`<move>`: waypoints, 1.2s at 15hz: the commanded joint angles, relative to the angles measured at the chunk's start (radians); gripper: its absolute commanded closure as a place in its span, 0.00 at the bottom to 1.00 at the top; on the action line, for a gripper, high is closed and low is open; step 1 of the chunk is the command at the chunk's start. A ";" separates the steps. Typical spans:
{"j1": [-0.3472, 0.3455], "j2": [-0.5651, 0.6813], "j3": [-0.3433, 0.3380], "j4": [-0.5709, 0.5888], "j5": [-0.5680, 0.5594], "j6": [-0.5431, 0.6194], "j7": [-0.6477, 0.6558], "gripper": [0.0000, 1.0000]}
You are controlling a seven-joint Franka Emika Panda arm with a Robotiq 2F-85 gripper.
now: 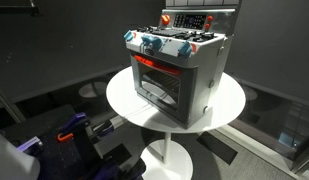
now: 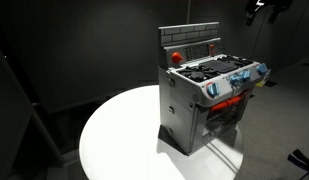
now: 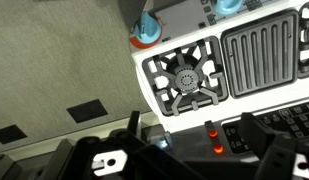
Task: Press a button on the toy stove
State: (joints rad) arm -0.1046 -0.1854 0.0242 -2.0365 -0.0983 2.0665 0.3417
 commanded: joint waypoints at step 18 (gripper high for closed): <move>0.071 0.470 -0.087 0.396 -0.016 0.021 0.118 0.00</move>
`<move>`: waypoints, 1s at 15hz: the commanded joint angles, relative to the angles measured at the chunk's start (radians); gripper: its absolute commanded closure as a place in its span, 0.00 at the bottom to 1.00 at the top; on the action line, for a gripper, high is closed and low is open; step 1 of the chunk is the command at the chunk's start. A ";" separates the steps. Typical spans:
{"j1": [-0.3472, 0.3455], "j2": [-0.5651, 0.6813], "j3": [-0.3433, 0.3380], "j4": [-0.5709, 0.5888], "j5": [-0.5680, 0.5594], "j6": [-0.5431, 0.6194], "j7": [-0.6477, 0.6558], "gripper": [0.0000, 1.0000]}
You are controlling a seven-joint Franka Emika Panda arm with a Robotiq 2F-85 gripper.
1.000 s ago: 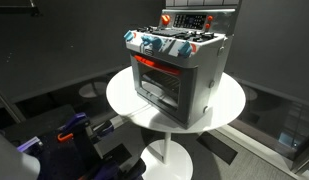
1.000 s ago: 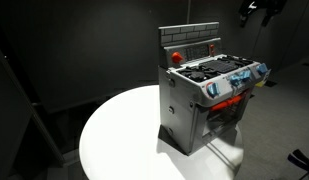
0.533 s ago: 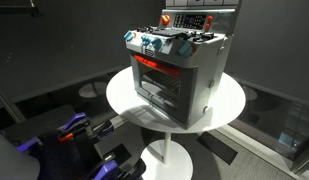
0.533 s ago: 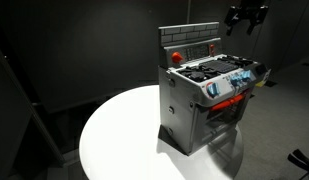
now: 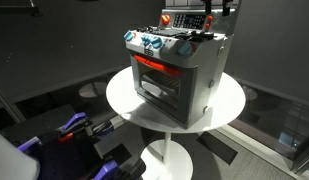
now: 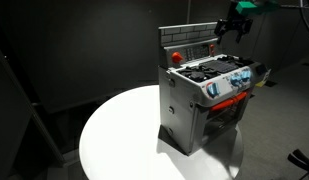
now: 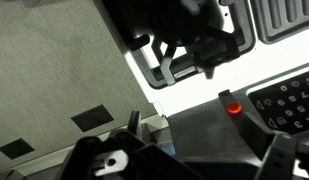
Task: Press a button on the toy stove
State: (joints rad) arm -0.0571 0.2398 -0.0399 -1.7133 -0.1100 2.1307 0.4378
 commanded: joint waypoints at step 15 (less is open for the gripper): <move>0.046 0.146 -0.043 0.206 0.006 -0.105 0.009 0.00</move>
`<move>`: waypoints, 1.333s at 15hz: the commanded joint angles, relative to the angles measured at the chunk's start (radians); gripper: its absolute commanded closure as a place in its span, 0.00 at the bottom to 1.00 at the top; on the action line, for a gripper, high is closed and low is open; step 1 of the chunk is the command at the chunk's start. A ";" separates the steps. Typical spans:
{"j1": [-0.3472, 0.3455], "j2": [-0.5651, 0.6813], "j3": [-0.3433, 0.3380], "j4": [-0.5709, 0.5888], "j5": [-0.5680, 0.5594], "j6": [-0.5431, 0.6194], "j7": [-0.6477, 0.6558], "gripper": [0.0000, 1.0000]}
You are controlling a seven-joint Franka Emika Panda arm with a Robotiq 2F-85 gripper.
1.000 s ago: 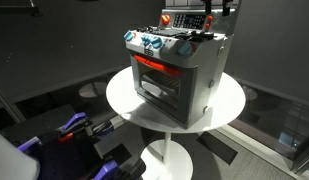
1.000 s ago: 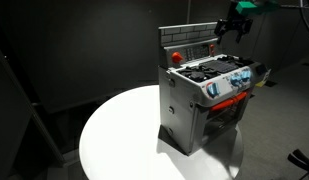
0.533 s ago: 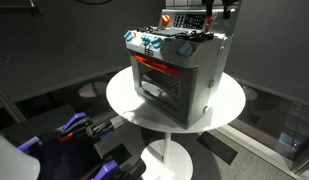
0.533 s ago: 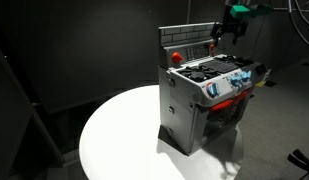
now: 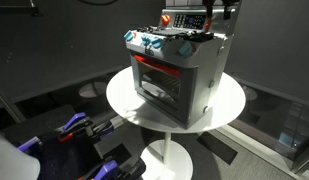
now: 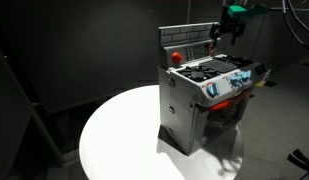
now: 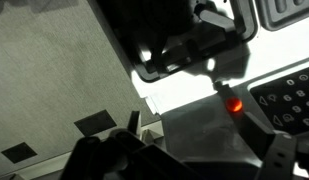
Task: Press a button on the toy stove
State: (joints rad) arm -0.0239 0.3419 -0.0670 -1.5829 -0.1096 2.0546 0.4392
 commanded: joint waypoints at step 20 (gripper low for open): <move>-0.020 -0.128 -0.004 -0.053 0.033 -0.300 -0.233 0.00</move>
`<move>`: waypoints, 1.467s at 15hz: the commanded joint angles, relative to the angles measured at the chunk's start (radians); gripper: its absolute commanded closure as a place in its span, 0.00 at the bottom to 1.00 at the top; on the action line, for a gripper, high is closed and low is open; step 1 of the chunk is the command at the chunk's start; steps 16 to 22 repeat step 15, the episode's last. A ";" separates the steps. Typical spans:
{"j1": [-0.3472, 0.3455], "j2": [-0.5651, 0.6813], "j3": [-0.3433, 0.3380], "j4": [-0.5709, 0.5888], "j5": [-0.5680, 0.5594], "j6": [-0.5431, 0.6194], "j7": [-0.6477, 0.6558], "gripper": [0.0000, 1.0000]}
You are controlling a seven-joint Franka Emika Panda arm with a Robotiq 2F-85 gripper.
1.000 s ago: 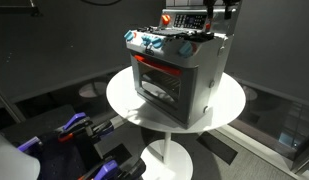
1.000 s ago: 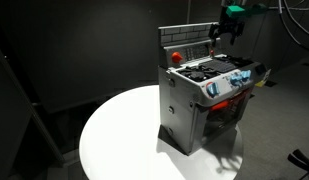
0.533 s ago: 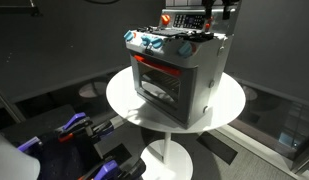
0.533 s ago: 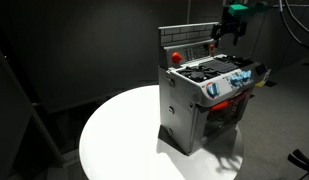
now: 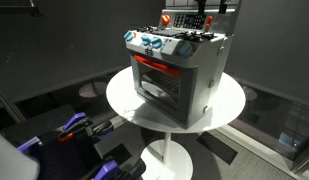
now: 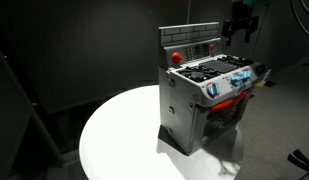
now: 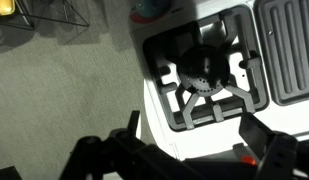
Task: Press a button on the toy stove
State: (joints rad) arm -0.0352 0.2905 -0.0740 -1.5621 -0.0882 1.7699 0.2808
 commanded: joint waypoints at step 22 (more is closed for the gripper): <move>-0.007 -0.194 0.009 -0.234 -0.001 -0.012 -0.270 0.00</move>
